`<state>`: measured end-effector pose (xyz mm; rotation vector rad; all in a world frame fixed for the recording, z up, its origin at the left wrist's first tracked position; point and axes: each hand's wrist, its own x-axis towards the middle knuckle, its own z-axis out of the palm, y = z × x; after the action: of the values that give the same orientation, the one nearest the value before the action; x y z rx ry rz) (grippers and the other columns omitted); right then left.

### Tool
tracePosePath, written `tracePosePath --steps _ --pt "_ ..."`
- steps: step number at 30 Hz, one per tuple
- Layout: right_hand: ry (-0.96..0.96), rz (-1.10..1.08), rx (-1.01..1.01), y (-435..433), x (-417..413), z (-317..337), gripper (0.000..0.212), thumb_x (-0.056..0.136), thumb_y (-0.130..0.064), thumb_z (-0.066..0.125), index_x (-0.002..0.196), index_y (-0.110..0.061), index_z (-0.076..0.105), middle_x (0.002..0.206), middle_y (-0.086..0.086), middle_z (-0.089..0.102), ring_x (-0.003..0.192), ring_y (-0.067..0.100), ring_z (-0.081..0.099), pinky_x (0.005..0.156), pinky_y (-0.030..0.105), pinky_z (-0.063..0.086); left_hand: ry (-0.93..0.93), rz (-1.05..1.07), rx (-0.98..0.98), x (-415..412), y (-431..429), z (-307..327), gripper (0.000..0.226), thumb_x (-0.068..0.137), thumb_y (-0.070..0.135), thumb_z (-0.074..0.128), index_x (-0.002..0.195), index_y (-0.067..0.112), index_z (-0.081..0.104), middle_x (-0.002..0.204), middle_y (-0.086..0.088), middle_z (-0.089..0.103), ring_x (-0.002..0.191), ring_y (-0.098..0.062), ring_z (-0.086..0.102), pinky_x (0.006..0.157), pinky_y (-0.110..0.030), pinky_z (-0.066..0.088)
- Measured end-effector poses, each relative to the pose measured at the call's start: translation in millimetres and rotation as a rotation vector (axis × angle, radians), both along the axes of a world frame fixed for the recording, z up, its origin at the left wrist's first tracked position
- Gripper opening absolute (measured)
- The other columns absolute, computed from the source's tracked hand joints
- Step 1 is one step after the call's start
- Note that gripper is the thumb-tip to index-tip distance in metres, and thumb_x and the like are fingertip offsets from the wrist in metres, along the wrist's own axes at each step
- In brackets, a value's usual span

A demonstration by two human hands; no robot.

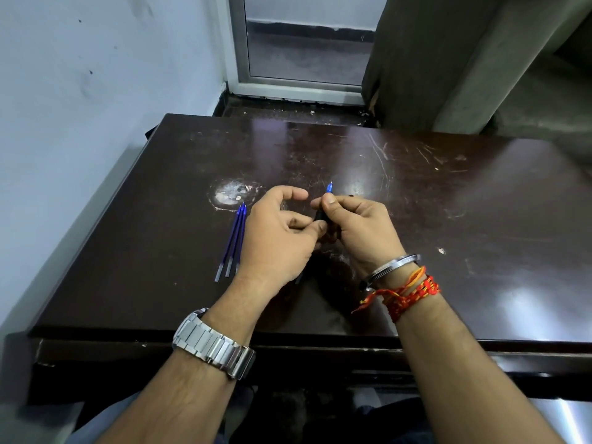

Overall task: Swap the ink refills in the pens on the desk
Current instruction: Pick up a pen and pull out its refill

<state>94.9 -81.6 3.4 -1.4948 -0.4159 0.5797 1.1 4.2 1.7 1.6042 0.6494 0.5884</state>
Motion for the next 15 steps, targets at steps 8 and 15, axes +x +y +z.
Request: tracePosePath --steps 8,15 --pt "-0.036 -0.152 0.047 5.5 -7.5 -1.5 0.029 0.080 -0.020 0.078 0.104 -0.011 0.064 0.074 0.002 0.066 0.067 0.014 0.063 0.063 0.031 0.055 -0.019 0.024 0.064 1.0 -5.5 -2.6 0.039 0.078 0.009 0.074 0.094 0.036 0.051 0.072 -0.004 0.075 0.062 -0.025 0.073 0.066 -0.051 0.061" --pt "0.042 -0.147 0.126 6.7 -6.9 0.5 0.034 0.087 -0.014 0.070 0.116 -0.020 0.052 0.088 0.004 0.070 0.060 0.005 0.062 0.055 0.022 0.051 0.008 0.051 0.087 0.2 -4.2 -2.1 0.045 0.079 0.007 0.078 0.097 0.037 0.049 0.075 -0.001 0.076 0.065 -0.019 0.074 0.070 -0.045 0.061"
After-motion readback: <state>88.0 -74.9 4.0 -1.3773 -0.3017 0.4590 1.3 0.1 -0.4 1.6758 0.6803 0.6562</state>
